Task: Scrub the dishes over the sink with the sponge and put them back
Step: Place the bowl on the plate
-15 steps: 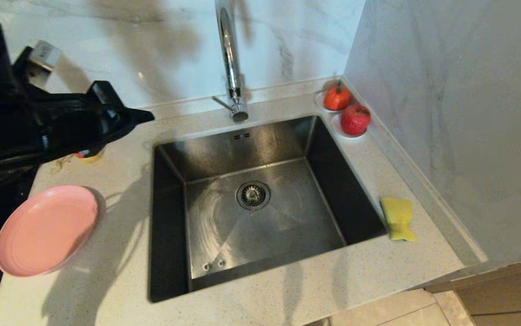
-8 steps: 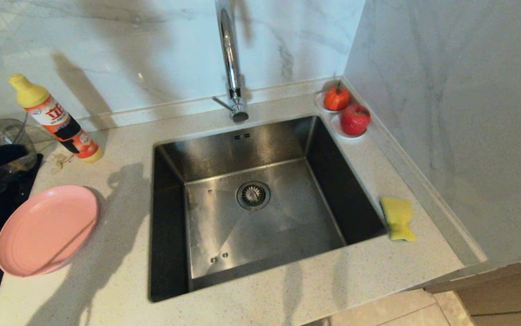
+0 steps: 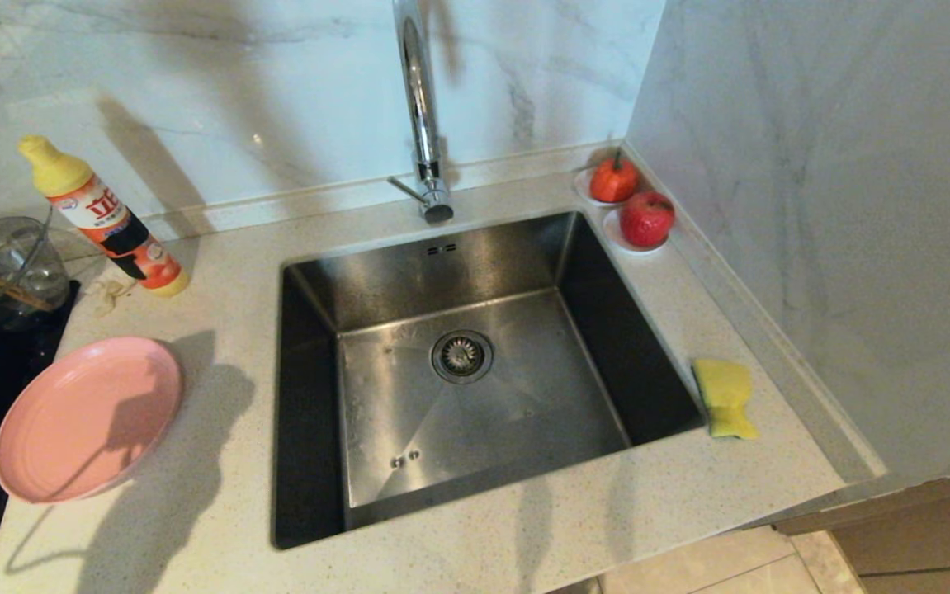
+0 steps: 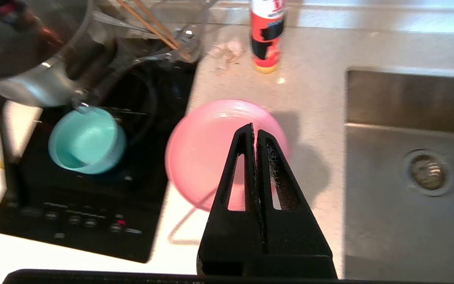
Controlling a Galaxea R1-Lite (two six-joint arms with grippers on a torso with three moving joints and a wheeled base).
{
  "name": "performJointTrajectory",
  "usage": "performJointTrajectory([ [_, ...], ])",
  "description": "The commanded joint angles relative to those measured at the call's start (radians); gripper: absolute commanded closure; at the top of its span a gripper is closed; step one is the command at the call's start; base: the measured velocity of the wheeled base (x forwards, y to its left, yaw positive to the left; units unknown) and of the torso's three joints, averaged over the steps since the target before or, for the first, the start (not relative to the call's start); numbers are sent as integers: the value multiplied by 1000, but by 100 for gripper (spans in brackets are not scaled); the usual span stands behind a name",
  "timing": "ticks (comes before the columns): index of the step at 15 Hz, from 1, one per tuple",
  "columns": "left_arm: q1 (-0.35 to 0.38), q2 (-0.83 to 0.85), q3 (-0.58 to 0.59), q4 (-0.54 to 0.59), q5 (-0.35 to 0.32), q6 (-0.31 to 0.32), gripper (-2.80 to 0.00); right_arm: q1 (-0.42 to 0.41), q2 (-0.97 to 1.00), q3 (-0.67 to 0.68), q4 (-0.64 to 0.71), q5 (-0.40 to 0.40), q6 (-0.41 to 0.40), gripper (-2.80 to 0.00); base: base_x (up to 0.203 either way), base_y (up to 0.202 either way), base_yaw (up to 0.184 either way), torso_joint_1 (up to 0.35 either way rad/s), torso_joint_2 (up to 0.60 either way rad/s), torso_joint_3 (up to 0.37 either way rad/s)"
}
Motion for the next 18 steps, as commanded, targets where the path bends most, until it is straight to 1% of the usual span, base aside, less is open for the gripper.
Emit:
performJointTrajectory([
  [1,46,166,-121,19,7,12,0,0,1,2,0,0,0,0,0,0,0,0,0,0],
  [4,153,393,-340,91,6,38,0,0,1,2,0,-1,0,0,0,0,0,0,0,0],
  [7,256,587,-512,126,0,101,0,0,1,1,0,0,0,0,0,0,0,0,0,0],
  [8,286,645,-565,133,-12,117,0,0,1,1,0,-1,0,0,0,0,0,0,0,0],
  [9,334,701,-613,139,-42,135,0,0,1,1,0,0,0,0,0,0,0,0,0,0],
  [10,386,748,-650,142,-103,150,0,0,1,1,0,0,1,0,0,0,0,0,0,0],
  [11,423,778,-674,152,-172,157,0,0,1,1,0,0,0,0,0,0,0,0,0,0],
  [12,450,790,-680,179,-229,156,0,0,1,1,0,0,1,0,0,0,0,0,0,0],
  [14,501,797,-673,209,-330,131,0,0,1,2,0,0,0,0,0,0,0,0,0,0],
  [18,645,805,-667,233,-496,112,0,0,1,1,0,0,0,0,0,0,0,0,0,0],
])
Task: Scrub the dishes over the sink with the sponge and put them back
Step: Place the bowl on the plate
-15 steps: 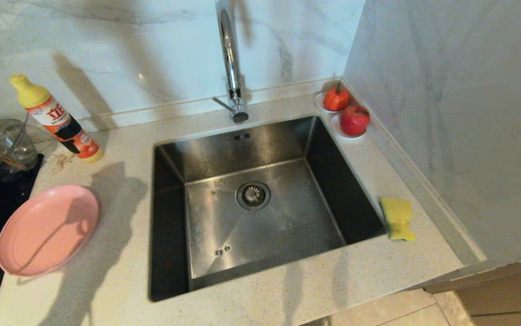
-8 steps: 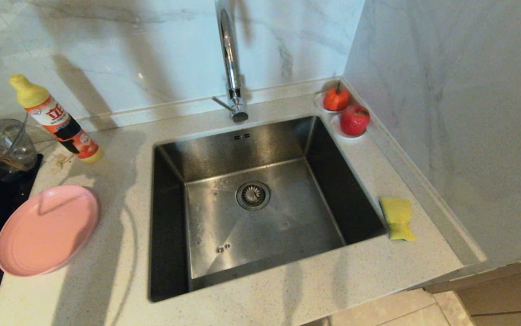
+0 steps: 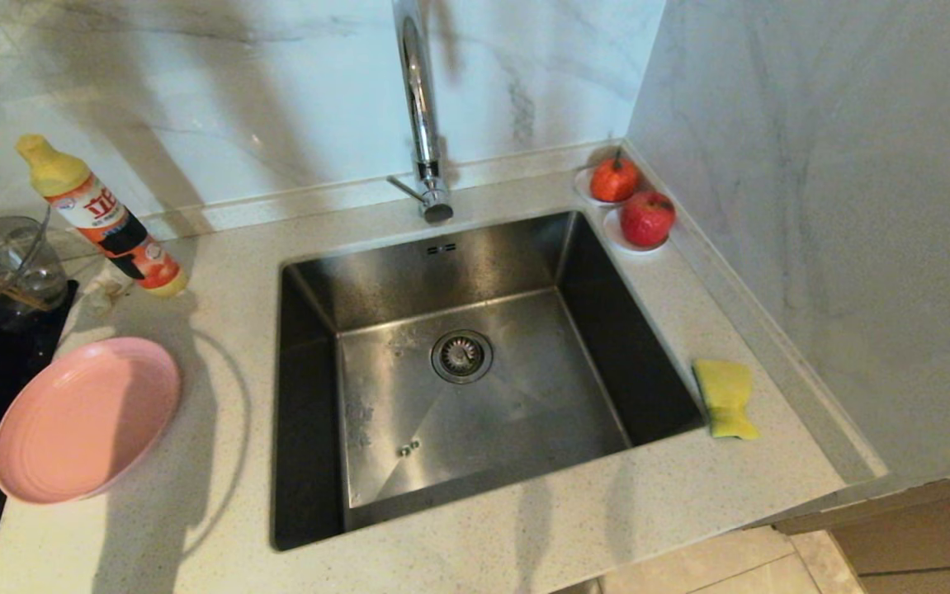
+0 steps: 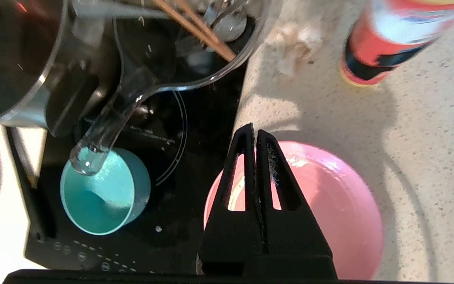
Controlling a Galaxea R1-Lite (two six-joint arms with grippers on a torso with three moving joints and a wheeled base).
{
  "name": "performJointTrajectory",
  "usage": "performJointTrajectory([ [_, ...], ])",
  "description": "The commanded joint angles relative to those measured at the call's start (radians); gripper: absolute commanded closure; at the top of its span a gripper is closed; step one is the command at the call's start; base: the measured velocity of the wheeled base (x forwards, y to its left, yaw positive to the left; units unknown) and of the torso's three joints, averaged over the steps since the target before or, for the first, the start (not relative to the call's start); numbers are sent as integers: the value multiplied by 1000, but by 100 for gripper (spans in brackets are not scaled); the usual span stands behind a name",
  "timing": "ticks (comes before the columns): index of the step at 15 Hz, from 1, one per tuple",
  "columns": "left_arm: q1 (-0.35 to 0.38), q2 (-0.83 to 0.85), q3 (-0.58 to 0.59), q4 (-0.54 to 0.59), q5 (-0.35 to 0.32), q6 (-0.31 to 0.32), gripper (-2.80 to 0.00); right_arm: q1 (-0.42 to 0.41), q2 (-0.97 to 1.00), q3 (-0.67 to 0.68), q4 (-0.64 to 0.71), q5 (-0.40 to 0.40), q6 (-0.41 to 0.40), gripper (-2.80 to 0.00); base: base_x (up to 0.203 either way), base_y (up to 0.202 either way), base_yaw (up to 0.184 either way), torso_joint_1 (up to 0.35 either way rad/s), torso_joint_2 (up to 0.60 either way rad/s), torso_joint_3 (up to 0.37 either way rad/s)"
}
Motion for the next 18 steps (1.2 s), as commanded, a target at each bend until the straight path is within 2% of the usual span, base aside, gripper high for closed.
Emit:
performJointTrajectory([
  [1,88,19,4,14,-68,-2,0,0,1,2,0,1,0,0,0,0,0,0,0,0],
  [4,157,19,20,69,-161,-1,0,0,1,0,0,1,0,0,0,0,0,0,0,0],
  [5,174,19,33,76,-180,0,-280,0,1,2,0,0,1,0,0,0,0,0,0,0],
  [11,296,67,102,77,-215,19,-280,0,1,1,0,0,1,0,0,0,0,0,0,0],
  [15,346,89,159,74,-218,25,-280,0,1,2,0,0,0,0,0,0,0,0,0,0],
  [18,397,123,159,71,-324,14,-280,0,1,2,0,1,0,0,0,0,0,0,0,0],
])
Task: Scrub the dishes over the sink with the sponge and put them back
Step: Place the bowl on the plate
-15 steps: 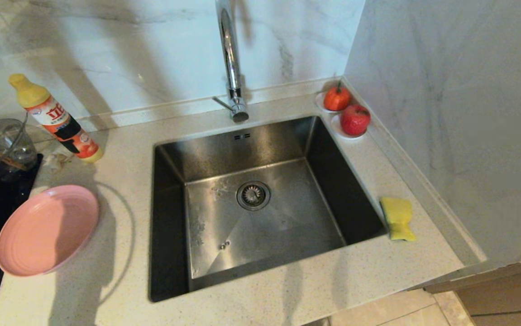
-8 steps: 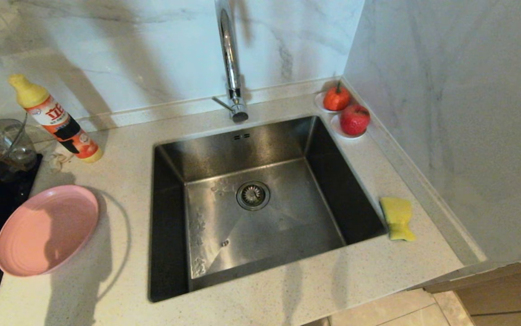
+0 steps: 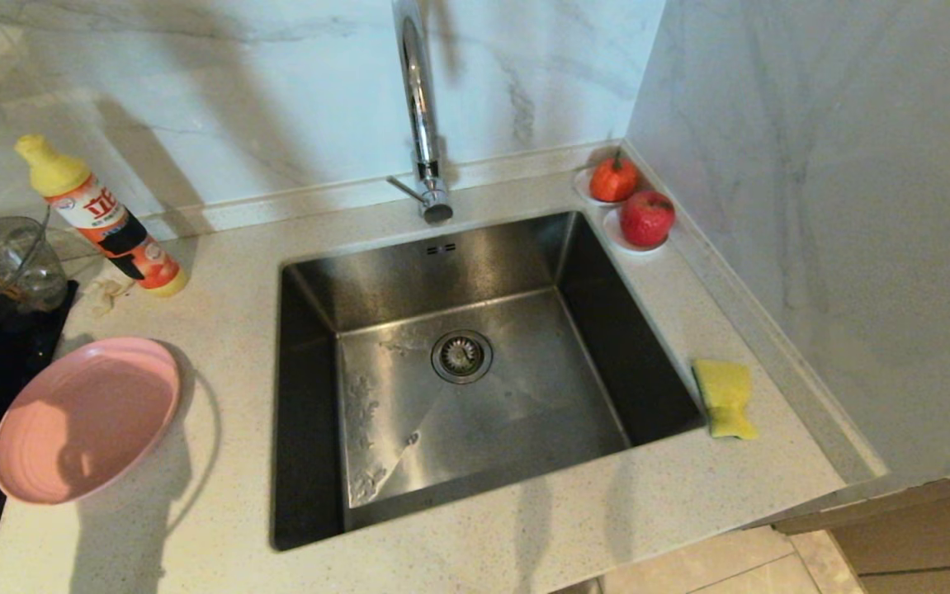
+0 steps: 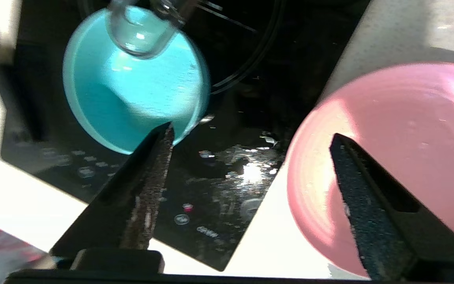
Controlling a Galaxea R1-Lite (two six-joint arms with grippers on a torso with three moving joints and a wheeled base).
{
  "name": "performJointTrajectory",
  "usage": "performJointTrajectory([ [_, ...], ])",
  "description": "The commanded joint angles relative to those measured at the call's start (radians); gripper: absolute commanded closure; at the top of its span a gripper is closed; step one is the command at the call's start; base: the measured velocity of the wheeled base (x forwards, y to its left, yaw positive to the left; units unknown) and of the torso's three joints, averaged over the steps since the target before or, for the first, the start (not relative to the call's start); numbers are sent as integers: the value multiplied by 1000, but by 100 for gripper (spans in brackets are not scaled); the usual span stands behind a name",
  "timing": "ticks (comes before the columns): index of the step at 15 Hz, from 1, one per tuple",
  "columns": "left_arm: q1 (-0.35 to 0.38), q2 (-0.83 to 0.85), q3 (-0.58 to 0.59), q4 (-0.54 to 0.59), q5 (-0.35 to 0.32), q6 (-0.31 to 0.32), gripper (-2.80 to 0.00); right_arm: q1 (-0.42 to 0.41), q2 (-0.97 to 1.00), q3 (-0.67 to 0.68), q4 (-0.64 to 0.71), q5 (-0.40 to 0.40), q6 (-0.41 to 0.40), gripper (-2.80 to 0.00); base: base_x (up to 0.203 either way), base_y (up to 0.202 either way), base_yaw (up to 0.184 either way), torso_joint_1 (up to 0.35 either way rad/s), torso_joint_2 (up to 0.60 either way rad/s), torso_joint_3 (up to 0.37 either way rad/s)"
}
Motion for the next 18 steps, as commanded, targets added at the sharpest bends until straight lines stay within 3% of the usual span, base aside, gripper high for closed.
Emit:
performJointTrajectory([
  [1,32,35,1,4,-42,-4,-280,0,1,0,0,0,0,0,0,0,0,0,0,0],
  [13,117,161,32,-5,-80,-5,-280,0,1,0,0,0,0,0,0,0,0,0,0,0],
  [18,117,192,15,-6,-178,-5,-280,0,1,2,0,0,1,0,0,0,0,0,0,0],
])
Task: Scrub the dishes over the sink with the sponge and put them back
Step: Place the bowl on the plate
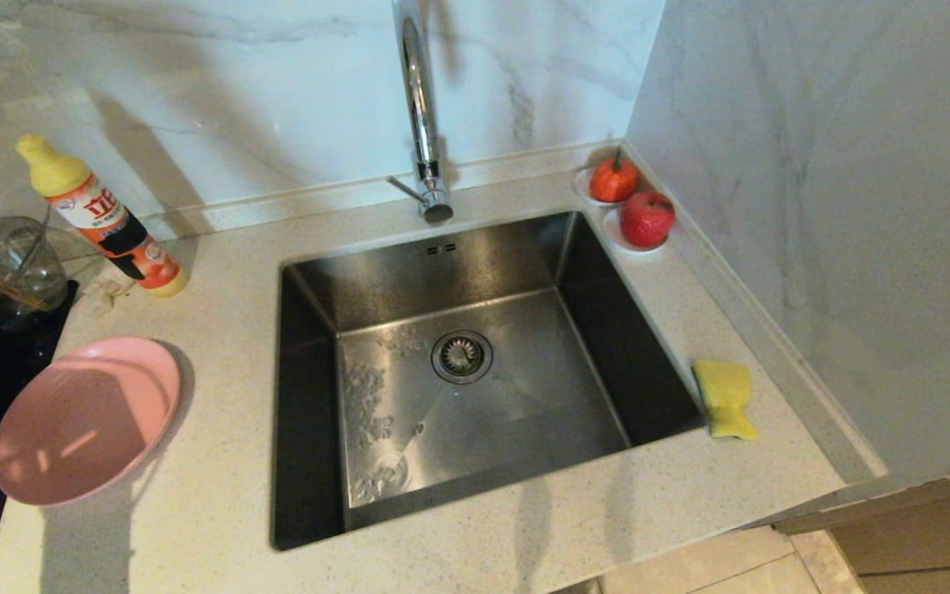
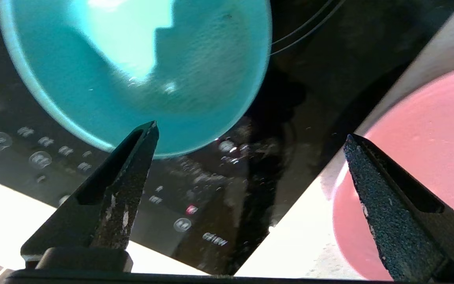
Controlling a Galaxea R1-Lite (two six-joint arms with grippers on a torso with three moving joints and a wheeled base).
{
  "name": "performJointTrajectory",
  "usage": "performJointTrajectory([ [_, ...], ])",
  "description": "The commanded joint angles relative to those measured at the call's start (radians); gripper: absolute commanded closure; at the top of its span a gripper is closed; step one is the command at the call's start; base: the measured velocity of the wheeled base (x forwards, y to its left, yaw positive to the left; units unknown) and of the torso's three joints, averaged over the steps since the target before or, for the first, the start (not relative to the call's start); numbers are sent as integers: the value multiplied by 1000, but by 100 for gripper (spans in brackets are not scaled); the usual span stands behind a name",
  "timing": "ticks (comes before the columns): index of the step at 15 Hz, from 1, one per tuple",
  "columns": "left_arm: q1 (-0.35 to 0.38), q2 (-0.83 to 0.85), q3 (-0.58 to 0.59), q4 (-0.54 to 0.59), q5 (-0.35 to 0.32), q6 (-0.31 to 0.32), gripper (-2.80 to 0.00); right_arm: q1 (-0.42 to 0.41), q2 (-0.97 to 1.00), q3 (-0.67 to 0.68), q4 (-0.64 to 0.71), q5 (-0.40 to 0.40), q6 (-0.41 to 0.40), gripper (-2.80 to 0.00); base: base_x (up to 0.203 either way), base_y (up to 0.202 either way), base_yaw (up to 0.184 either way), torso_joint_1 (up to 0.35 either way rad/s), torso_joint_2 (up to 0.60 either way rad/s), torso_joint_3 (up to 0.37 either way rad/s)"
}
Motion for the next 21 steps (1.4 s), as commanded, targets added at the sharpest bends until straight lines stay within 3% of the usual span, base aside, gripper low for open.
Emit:
performJointTrajectory([
  [1,0,28,-23,5,-29,-1,-280,0,1,1,0,-1,0,0,0,0,0,0,0,0],
  [7,-1,56,-24,-68,-43,18,-280,0,1,0,0,-1,0,0,0,0,0,0,0,0],
  [10,0,81,-16,-64,-43,86,-280,0,1,2,0,0,0,0,0,0,0,0,0,0],
  [19,0,88,-16,-61,-41,92,-280,0,1,0,0,0,0,0,0,0,0,0,0,0],
  [20,0,90,-16,-67,-40,91,0,0,1,0,0,0,0,0,0,0,0,0,0,0],
  [21,0,92,-16,-64,-39,91,0,0,1,2,0,0,0,0,0,0,0,0,0,0],
])
